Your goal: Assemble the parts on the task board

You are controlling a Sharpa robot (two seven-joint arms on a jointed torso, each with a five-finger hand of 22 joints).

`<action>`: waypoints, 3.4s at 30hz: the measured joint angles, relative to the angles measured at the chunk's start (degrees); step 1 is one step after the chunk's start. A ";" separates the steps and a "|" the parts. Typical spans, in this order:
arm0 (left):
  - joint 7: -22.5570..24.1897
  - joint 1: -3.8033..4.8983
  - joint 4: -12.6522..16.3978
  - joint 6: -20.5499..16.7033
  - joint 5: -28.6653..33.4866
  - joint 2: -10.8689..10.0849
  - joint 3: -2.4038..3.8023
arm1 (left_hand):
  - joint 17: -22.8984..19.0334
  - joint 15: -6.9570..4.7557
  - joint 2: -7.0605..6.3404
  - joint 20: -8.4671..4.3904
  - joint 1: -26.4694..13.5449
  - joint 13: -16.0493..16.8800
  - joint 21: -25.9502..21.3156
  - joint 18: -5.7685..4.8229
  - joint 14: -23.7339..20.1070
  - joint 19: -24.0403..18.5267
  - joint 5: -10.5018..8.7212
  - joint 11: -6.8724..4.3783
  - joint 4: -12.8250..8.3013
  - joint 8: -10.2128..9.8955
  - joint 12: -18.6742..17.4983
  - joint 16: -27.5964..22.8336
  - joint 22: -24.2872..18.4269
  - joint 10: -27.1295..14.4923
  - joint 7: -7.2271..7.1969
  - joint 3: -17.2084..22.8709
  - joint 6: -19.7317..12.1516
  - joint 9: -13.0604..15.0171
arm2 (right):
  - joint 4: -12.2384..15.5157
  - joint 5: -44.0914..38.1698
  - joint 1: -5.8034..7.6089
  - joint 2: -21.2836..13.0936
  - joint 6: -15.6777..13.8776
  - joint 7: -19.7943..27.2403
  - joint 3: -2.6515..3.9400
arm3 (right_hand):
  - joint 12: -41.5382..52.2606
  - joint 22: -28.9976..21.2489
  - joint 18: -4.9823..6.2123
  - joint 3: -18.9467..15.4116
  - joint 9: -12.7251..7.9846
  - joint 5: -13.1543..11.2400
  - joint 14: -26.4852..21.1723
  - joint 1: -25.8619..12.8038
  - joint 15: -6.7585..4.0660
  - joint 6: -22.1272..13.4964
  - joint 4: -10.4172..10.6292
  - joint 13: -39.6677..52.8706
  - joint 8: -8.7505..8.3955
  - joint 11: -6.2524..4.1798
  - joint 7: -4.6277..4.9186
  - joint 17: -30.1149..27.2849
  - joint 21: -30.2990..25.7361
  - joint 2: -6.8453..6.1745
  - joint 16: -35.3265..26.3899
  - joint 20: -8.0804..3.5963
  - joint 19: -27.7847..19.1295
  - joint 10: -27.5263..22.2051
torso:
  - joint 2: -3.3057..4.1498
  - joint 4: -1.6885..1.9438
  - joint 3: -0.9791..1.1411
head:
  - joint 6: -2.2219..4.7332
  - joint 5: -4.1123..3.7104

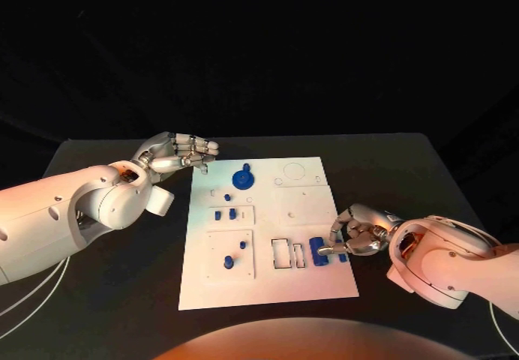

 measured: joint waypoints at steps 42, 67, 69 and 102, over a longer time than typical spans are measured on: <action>-0.28 -0.02 0.29 0.16 0.08 -0.53 -0.01 | -0.04 0.00 0.00 0.00 0.00 0.00 -0.09 0.00 0.00 0.00 0.00 0.21 -0.17 0.24 0.24 0.00 -0.04 -0.21 0.00 -0.16 0.00 -0.03 | -2.46 -1.88 -2.35 5.07 -1.15 -2.28 0.40 | 0.07 -0.03 -0.76 7.32 -0.10 -0.01 0.00 8.40 -1.65 3.66 -1.13 -0.03 1.19 -1.72 -1.80 -0.03 0.20 3.70 0.00 -1.65 0.00 0.34 | -0.04 -0.01 -0.07 | -0.53 0.58; -0.33 -0.02 0.21 0.15 0.09 -0.23 -0.01 | -0.03 0.00 0.00 0.00 0.00 0.00 -0.22 0.00 0.00 0.00 0.00 0.21 -0.17 0.24 0.24 0.00 -0.03 -0.21 0.00 -0.16 0.00 -0.02 | 0.09 16.30 2.00 7.06 -4.22 -2.62 0.04 | 0.67 0.00 -0.87 9.92 -1.10 -0.17 0.00 7.31 -2.05 3.87 -0.73 -0.04 0.96 -2.28 -1.55 -0.03 1.99 6.01 0.22 -2.04 0.00 0.18 | -0.06 -0.03 -0.15 | -0.20 0.78; -0.33 -0.02 0.22 0.15 0.09 -0.23 -0.01 | -0.03 0.00 0.00 0.00 0.00 0.00 -0.22 0.00 0.00 0.00 0.00 0.21 -0.17 0.24 0.24 0.00 -0.03 -0.21 0.00 -0.16 0.00 -0.02 | -0.10 16.60 1.87 8.14 -4.15 -2.60 0.04 | 0.68 0.00 -0.87 9.93 -1.10 -0.26 0.00 6.79 -2.05 3.84 -0.73 -0.04 0.95 -2.28 -1.51 -0.03 1.98 6.52 0.22 -2.04 0.00 0.18 | -0.02 -0.01 -0.12 | -0.21 0.80; -0.47 -0.03 0.43 0.18 0.10 -0.61 -0.01 | -0.07 0.22 0.23 0.00 -0.23 0.00 -0.22 0.00 -0.22 0.00 0.00 0.00 -0.17 0.24 0.24 0.00 -0.09 -0.42 0.00 -0.16 0.00 -0.01 | -1.83 8.53 0.10 12.92 -2.40 -3.06 0.08 | 0.67 -0.02 -0.86 8.84 1.18 -0.28 0.00 1.04 -2.46 5.35 -0.31 0.00 2.23 -2.63 -0.83 0.00 2.49 6.32 0.44 -2.45 0.00 0.24 | 0.00 0.01 -0.11 | -0.72 1.78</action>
